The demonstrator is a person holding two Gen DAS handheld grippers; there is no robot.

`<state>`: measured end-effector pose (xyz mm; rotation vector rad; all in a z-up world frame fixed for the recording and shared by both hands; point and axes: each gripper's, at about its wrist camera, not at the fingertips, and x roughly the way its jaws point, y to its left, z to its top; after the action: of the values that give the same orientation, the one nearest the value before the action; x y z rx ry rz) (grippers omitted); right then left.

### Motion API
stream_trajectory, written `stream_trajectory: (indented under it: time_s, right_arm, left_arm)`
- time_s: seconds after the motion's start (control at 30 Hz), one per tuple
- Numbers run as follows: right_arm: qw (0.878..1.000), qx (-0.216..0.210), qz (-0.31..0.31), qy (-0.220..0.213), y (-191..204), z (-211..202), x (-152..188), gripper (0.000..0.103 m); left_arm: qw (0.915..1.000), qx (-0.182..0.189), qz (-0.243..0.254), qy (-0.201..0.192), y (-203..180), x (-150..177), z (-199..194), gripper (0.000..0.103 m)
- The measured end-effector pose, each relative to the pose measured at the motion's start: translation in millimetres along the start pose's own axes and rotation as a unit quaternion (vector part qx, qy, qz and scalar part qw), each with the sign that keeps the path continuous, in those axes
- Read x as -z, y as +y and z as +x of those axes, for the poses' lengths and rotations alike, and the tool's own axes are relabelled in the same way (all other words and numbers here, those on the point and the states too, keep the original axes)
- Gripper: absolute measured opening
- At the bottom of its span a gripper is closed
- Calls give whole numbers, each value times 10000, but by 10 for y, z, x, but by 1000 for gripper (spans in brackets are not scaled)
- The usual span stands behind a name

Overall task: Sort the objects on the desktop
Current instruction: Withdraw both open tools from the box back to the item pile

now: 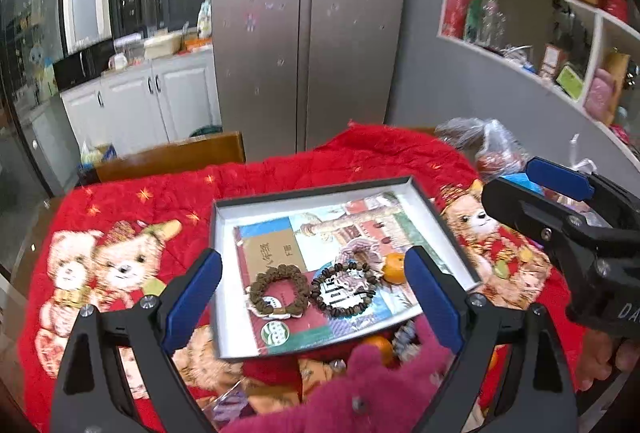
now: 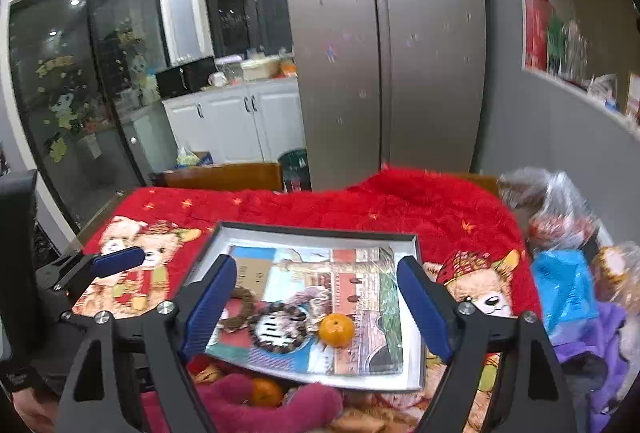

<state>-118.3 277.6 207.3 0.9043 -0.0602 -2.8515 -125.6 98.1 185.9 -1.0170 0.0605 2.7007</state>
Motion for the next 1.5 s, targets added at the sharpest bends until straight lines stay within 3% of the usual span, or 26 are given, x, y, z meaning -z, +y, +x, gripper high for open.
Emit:
stream_trajectory:
  time_s: [0.1, 0.2, 0.33, 0.7, 0.8, 0.93, 1.13, 1.2, 1.3, 1.5]
  right_arm:
    - [9995, 69, -89, -289, 128, -389, -4, 85]
    - [9979, 57, -28, -642, 212, -757, 3, 85]
    - [9968, 28, 32, -801, 293, -1076, 2, 85]
    - [9914, 658, -270, -1098, 559, -1710, 303, 86]
    - [9923, 577, -168, -1086, 584, -1794, 463, 86]
    - [9927, 633, -23, -1022, 568, -1839, 741, 86]
    - [9934, 765, 367, -769, 441, -1725, 1353, 86]
    - [9937, 693, 652, -598, 353, -1626, 1610, 86]
    - [9943, 553, 896, -184, 275, -1416, 1901, 86]
    - [9923, 858, 875, 170, 221, -1301, 2168, 86]
  left_arm:
    - [9995, -100, 57, -284, -2, 15, -419, 103]
    - [9987, -42, 81, -501, 23, 79, -785, 103]
    - [9978, -15, 16, -656, 83, 191, -1181, 103]
    - [9939, -410, -216, -1006, 204, 512, -1838, 103]
    - [9941, -523, -256, -917, 209, 758, -1856, 103]
    - [9921, -996, -339, -682, 197, 1244, -1757, 103]
    - [9942, -711, -802, -38, 217, 2032, -1399, 103]
    - [9941, -628, -861, 208, 194, 2179, -1280, 103]
    - [9939, -700, -824, 226, 141, 2358, -1228, 103]
    - [9940, -746, -696, 399, 55, 2500, -1101, 103]
